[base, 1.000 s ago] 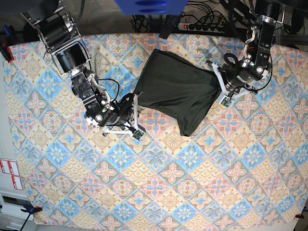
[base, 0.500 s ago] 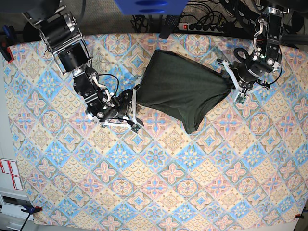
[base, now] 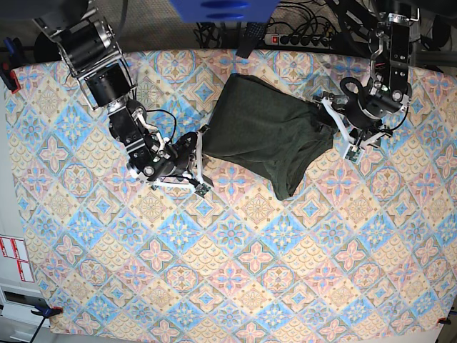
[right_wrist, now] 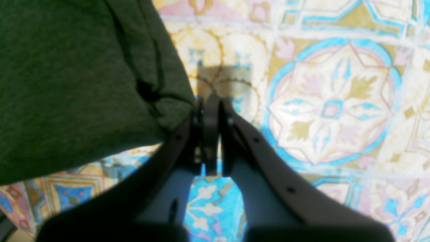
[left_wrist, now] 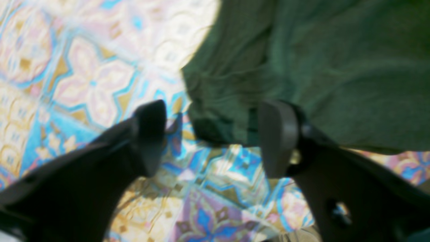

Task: Fold the T-shirt properly
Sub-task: 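Fold the bundle over with both grippers toward the right gripper, then drag the folded bundle toward the right arm with both grippers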

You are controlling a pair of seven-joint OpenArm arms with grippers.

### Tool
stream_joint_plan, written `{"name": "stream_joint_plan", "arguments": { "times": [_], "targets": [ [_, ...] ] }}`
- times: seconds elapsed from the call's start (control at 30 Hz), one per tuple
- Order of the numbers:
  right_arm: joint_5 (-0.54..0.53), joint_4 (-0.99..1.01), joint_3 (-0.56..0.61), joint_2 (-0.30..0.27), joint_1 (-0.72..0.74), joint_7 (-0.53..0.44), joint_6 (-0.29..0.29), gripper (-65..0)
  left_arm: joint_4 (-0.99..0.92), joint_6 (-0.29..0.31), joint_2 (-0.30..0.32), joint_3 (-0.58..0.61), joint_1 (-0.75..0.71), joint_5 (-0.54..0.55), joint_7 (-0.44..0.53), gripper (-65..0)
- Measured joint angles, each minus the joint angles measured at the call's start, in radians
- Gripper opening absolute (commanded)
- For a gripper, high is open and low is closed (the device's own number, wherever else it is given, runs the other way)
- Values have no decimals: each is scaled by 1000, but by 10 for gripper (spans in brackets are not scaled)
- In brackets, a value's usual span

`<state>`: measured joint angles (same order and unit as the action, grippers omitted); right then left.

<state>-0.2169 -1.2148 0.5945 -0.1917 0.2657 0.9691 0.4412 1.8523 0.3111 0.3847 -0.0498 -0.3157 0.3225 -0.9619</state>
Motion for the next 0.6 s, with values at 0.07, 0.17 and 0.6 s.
{"name": "stream_joint_plan", "arguments": {
  "times": [0.07, 0.17, 0.6],
  "targets": [
    [0, 0, 0, 0, 0, 0, 0, -650, 0, -8, 4, -2, -1, -5, 5, -195],
    [0, -1, 0, 0, 2, 0, 0, -650, 2, 1, 43, -24, -51, 2, 15, -250],
    [0, 4, 0, 1, 0, 0, 0, -650, -222, -13, 71, 107, -20, -31, 2, -650]
  ]
}}
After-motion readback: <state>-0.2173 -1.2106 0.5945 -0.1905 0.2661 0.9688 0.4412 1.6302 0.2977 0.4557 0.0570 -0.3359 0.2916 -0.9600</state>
